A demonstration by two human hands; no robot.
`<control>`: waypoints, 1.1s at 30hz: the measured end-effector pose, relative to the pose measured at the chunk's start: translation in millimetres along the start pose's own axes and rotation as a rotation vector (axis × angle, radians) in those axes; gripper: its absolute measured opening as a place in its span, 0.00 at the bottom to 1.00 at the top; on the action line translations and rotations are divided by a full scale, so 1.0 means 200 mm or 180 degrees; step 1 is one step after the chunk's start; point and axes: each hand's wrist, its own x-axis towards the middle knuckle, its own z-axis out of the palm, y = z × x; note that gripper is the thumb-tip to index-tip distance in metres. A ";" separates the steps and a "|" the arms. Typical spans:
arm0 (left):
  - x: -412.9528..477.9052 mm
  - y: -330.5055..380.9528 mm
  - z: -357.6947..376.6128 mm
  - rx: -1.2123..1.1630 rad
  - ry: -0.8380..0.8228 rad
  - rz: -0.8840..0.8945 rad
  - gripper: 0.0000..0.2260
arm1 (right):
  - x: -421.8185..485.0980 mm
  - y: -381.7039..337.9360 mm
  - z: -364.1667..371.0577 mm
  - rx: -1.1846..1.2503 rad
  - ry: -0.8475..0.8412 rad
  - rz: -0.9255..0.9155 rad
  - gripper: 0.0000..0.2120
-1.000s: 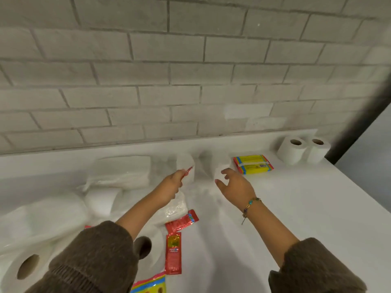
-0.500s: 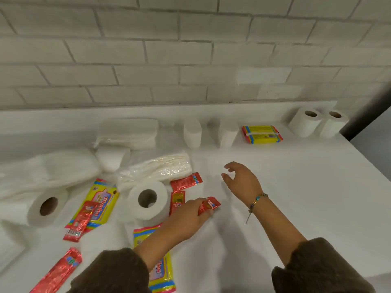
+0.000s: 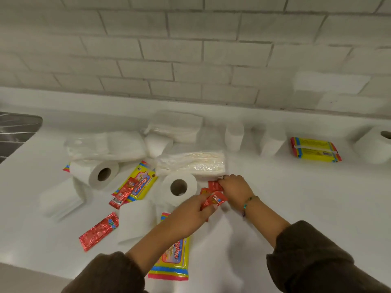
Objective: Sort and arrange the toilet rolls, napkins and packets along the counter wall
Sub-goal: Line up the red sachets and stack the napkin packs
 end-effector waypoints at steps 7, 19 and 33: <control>0.05 0.12 -0.35 -0.0690 0.0359 0.0050 0.10 | -0.08 0.17 -0.11 0.0293 -0.0395 0.0898 0.04; 0.67 0.06 -0.93 -0.1718 0.0131 -0.0028 0.08 | 0.06 0.09 -0.61 0.4075 0.2079 0.2539 0.07; 1.42 -0.10 -0.50 -0.1304 -0.0107 -0.0737 0.15 | 0.56 -0.02 -0.57 0.4146 0.1685 0.2883 0.05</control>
